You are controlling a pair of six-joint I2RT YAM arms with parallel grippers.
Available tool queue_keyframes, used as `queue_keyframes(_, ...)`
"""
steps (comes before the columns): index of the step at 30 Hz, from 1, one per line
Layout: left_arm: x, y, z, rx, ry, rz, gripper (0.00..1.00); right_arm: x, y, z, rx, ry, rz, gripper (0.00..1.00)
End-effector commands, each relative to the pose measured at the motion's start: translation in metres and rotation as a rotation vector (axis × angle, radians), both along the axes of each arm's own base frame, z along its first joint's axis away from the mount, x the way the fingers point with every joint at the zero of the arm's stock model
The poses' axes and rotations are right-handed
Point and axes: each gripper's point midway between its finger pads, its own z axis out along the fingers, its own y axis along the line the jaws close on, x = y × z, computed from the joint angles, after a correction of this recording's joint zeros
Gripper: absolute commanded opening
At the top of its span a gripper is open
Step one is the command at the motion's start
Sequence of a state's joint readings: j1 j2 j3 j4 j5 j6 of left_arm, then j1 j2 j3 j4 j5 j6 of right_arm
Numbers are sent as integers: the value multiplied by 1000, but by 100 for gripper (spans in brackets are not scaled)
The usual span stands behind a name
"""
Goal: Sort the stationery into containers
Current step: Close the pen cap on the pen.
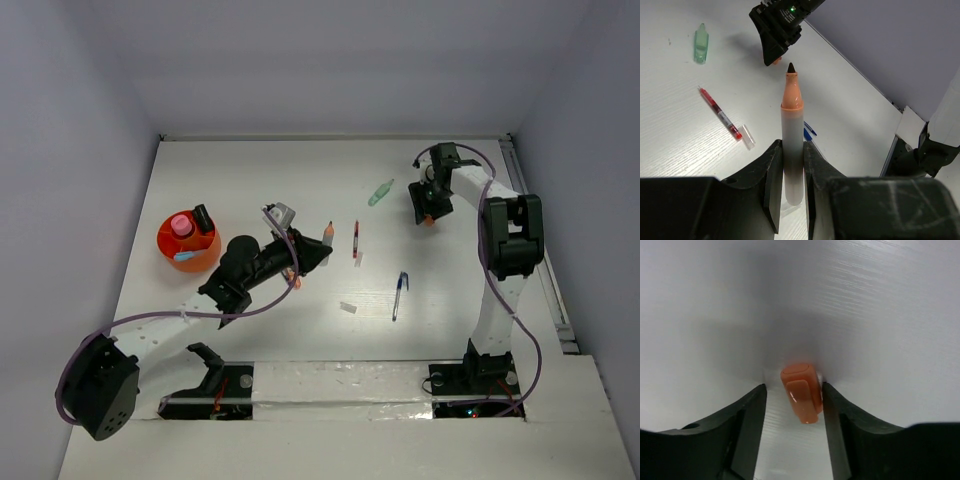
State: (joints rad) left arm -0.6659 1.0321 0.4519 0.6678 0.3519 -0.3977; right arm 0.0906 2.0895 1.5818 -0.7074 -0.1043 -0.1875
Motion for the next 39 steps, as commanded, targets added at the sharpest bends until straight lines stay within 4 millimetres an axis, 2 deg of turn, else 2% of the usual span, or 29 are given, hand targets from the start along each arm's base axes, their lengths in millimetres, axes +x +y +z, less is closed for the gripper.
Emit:
queue_keyframes(1,0,-4,22,-41,-67,-19,0,6,-6,0,-22,-4,-7,52)
queue_keyframes(2,0,-4,22,-41,-67,-18,0,8,-8,-1,-35,-8,-18,49)
queue_keyframes(4,0,-4,22,-41,-69,-18,0,5,-2,-6,-23,13,-17,31)
queue_keyframes(6,0,-4,21,-39,-67,-16,0,6,-5,-7,-37,12,-35,30)
queue_keyframes(9,0,-4,21,-39,-67,-16,0,7,-8,-8,-48,5,-70,18)
queue_keyframes(10,0,-4,21,-39,-67,-16,0,9,-8,-3,-47,-13,-81,12)
queue_keyframes(13,0,-4,20,-39,-65,-19,0,17,-2,13,-27,-79,-126,5)
queue_keyframes(14,0,-5,20,-41,-62,-21,0,21,6,36,-11,-139,-125,5)
queue_keyframes(16,0,-6,19,-41,-60,-25,0,24,41,62,52,-240,-92,5)
queue_keyframes(17,0,-6,19,-39,-60,-27,0,22,60,94,89,-321,-63,5)
queue_keyframes(18,1,-6,19,-40,-58,-24,0,19,78,107,102,-363,-53,5)
queue_keyframes(19,2,-6,17,-36,-53,-21,0,8,124,119,139,-417,1,5)
queue_keyframes(20,2,-6,16,-34,-53,-18,0,4,139,132,134,-475,-3,5)
queue_keyframes(21,4,-6,15,-29,-51,-13,0,-6,158,155,185,-534,9,5)
queue_keyframes(22,5,-6,13,-22,-48,-9,0,-6,182,174,278,-600,-18,5)
queue_keyframes(23,6,-6,13,-19,-48,-4,0,-24,207,169,326,-601,8,4)
queue_keyframes(24,9,-5,10,-8,-45,8,0,-34,228,181,437,-636,-7,4)
queue_keyframes(25,10,-4,9,-2,-46,15,0,-31,233,194,490,-663,-30,4)
queue_keyframes(26,12,-3,9,6,-49,27,0,-40,243,190,514,-660,-37,3)
queue_keyframes(27,15,0,6,18,-42,53,0,-42,251,197,560,-680,-44,2)
queue_keyframes(28,16,3,7,23,-51,67,0,-43,260,212,629,-712,-57,2)
queue_keyframes(30,21,9,5,33,-51,112,0,-50,271,216,673,-718,-65,0)
queue_keyframes(31,22,12,8,31,-60,125,0,-51,276,226,717,-741,-75,0)
queue_keyframes(35,27,20,6,43,-60,182,0,-62,283,242,785,-778,-89,0)
queue_keyframes(37,29,24,8,42,-63,209,0,-64,282,240,792,-772,-95,0)
queue_keyframes(39,30,27,7,43,-61,222,0,-72,283,247,825,-776,-91,0)
